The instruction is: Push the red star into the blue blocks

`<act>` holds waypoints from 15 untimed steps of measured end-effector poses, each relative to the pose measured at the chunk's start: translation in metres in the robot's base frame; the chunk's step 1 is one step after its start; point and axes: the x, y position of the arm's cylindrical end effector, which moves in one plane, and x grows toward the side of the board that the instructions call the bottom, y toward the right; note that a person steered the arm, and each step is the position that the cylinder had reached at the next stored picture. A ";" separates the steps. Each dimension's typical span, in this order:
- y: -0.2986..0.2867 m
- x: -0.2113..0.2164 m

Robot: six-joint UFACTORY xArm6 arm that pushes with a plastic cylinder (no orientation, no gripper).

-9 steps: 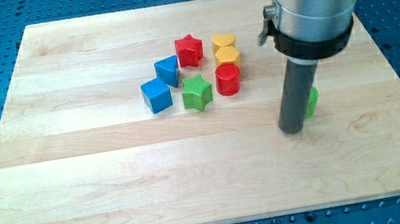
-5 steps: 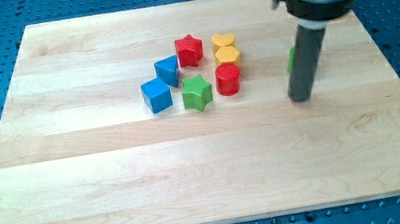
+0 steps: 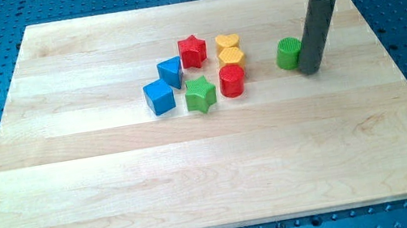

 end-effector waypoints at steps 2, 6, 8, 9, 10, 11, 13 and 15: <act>-0.028 -0.051; 0.005 -0.075; -0.066 -0.079; -0.068 -0.096; -0.103 -0.101; -0.144 -0.101; -0.168 -0.083; -0.202 -0.075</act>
